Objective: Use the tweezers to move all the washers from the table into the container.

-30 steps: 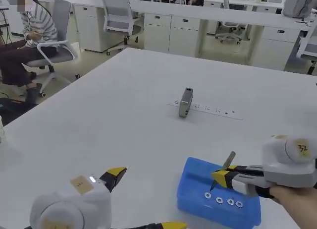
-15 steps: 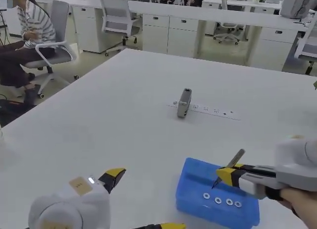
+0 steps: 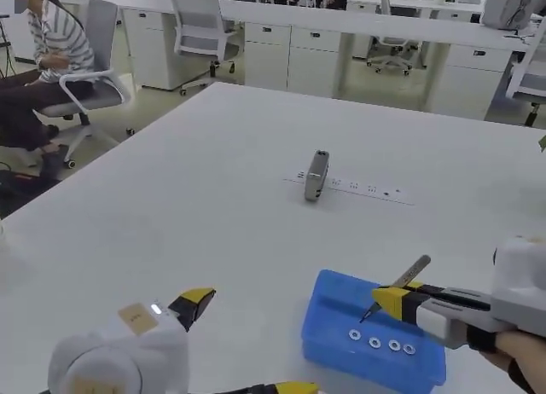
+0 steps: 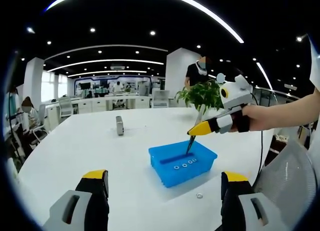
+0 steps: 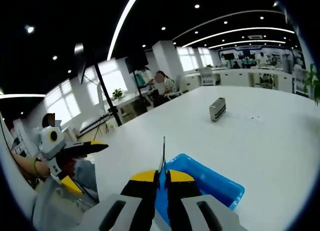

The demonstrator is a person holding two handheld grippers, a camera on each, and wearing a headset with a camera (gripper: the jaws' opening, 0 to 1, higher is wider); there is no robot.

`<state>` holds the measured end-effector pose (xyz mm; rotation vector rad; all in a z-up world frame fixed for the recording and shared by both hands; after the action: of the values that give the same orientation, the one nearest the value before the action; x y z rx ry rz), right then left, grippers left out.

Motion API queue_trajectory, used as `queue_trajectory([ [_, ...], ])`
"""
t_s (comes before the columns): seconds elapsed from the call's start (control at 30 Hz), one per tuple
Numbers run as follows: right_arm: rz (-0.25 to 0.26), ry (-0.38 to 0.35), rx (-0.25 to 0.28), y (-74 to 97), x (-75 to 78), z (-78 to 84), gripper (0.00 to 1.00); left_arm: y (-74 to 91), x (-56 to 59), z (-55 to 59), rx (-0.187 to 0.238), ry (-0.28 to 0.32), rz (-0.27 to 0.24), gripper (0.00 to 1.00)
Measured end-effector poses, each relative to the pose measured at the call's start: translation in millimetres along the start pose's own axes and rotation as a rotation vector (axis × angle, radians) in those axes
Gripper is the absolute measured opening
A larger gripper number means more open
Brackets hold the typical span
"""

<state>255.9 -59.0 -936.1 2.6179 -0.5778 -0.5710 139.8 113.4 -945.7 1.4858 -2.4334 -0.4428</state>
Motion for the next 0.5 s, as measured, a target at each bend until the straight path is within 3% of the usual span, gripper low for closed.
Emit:
queue_trajectory([
  [0.5, -0.04, -0.067, 0.005, 6.0, -11.3, 15.7, 0.04, -0.8, -0.1, 0.5, -0.004, -0.003, 0.003, 0.95],
])
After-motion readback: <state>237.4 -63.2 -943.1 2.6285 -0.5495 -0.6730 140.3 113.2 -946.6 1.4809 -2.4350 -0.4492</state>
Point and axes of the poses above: the centre of the closed fingertips' face, and the gripper's own axes: y roughly backward along the fingers, x roughly to its right, z roughly out of its underside, the point moved 6 cm from there along y, roughly backward along the fingers, and after that the axes turned 5 degrees about -x, right-handed, at the moved point
